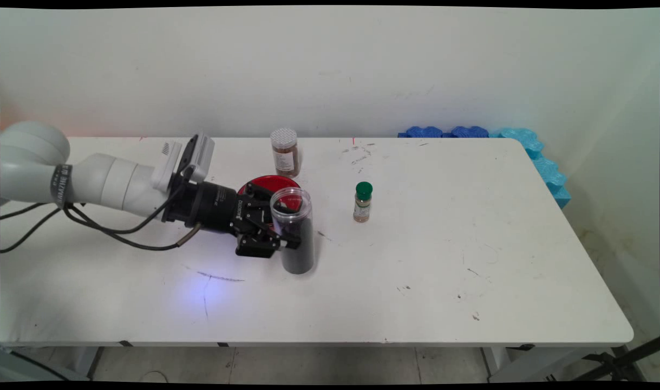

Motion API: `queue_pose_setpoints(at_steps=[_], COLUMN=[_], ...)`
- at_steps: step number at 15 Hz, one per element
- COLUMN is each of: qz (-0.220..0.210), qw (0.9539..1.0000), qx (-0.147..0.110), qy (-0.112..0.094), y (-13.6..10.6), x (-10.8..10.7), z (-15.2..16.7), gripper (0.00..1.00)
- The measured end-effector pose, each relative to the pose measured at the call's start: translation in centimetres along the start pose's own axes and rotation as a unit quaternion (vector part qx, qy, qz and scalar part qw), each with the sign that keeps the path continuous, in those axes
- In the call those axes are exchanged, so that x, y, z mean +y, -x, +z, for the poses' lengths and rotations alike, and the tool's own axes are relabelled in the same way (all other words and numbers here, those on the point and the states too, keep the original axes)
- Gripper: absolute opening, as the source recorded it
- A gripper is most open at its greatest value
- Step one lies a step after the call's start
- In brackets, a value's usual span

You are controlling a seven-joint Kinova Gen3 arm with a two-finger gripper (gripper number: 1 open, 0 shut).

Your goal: Place the picked object on the table

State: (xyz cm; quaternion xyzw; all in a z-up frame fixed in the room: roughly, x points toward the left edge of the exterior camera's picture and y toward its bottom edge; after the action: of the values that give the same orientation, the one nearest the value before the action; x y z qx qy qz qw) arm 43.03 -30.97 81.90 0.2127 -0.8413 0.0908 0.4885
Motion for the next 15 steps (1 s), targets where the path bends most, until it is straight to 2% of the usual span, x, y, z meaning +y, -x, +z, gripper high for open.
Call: queue_pose_setpoints(at_steps=[15], qz=[0.000], qw=[0.9999], qx=[-0.005], qy=[0.009], y=[3.6], x=[-0.7], z=[0.3], gripper=[0.00])
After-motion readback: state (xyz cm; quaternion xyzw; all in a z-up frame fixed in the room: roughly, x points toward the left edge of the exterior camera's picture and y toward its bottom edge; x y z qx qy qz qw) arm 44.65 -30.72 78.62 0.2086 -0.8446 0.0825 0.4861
